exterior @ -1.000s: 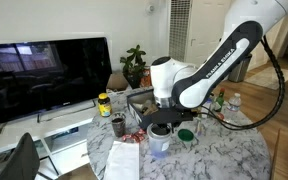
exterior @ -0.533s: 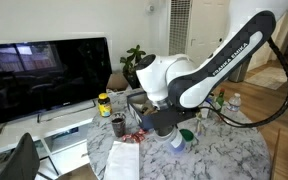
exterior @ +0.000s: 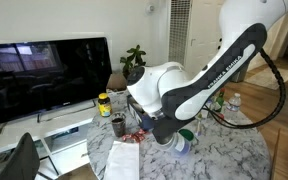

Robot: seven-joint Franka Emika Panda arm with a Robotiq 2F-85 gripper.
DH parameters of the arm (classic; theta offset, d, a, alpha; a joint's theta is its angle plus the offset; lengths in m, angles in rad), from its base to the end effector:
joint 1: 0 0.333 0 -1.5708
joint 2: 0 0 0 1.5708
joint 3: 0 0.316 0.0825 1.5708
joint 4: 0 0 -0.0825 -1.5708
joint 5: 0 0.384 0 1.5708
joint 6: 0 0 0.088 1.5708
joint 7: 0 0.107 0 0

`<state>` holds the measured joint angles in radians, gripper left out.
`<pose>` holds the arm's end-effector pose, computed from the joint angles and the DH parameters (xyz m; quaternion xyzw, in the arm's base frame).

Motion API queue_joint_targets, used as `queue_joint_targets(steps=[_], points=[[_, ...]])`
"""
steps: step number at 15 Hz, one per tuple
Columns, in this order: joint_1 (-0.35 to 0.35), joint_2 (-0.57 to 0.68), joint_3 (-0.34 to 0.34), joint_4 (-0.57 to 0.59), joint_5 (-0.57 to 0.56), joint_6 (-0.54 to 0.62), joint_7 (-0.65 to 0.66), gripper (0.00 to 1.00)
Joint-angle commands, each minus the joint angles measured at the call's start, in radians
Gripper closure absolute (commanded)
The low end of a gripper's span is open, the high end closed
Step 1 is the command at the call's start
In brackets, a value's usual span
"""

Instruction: Put the silver and the plastic cups upside down on the table

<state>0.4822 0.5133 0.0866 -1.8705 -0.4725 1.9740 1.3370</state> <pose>0.5170 0.2940 0.2170 0.9366 -0.2357 0.0262 0.2580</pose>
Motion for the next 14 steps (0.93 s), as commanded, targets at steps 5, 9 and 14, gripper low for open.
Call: queue_joint_targets(steps=[5, 9, 14], points=[[-0.012, 0.117, 0.002, 0.072, 0.002, -0.005, -0.055, 0.43], [-0.025, 0.131, 0.014, 0.090, 0.042, 0.010, -0.069, 0.12], [-0.012, 0.172, 0.018, 0.130, 0.057, 0.001, -0.102, 0.00]])
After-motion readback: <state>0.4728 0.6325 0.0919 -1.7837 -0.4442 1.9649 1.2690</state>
